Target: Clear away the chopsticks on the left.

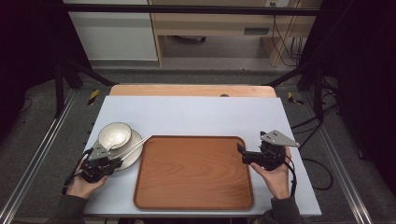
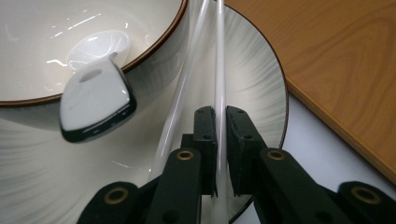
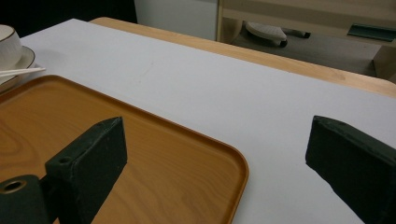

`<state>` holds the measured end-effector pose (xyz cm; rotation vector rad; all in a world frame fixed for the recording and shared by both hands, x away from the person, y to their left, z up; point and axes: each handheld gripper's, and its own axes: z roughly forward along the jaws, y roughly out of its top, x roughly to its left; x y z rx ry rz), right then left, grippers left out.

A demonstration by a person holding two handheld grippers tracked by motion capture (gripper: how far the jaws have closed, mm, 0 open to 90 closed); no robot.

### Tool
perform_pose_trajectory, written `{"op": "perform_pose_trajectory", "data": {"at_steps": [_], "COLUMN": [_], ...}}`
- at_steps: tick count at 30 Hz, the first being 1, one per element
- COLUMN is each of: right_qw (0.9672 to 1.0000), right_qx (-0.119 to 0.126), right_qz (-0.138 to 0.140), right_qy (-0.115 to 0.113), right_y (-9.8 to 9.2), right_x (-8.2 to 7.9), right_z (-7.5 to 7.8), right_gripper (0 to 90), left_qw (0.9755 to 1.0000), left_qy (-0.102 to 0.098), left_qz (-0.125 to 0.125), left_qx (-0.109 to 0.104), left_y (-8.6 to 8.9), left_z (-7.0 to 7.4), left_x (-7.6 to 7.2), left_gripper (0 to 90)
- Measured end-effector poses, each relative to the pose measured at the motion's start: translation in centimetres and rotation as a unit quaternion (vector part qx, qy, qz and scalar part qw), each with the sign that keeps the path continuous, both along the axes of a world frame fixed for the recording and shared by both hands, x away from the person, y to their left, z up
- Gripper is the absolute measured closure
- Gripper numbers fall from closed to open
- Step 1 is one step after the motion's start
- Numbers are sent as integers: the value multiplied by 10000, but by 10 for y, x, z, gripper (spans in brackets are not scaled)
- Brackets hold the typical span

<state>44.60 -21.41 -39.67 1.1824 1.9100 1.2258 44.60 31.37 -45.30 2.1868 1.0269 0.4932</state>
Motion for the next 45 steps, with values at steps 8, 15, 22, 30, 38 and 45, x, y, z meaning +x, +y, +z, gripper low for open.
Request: {"op": "perform_pose_trajectory", "data": {"at_steps": [8, 15, 22, 30, 38, 45], "right_qw": [10000, 10000, 10000, 10000, 9999, 9999], "right_qx": [5, 12, 28, 31, 115, 133], "right_qz": [3, -6, -32, -54, -24, 26], "right_qy": [-26, -23, -29, 5, 34, 11], "right_y": [-1, -1, -3, -3, -2, -1], "right_x": [0, -1, -1, 0, 0, -1], "right_z": [0, 1, 1, -1, -2, 0], "right_gripper": [56, 55, 54, 52, 51, 45], "left_qw": [9999, 9990, 9969, 9936, 9857, 9781], "left_qy": [-76, -409, -597, -731, -925, -1009], "left_qz": [-48, -20, 276, 623, 1181, 1601], "left_qx": [-59, -191, -439, -601, -764, -868], "left_y": [-8, -24, -48, -74, -97, -114], "left_z": [7, 24, 36, 39, 40, 41], "left_x": [-5, -16, -26, -35, -37, -45], "left_gripper": [839, 841, 842, 841, 842, 842]}}
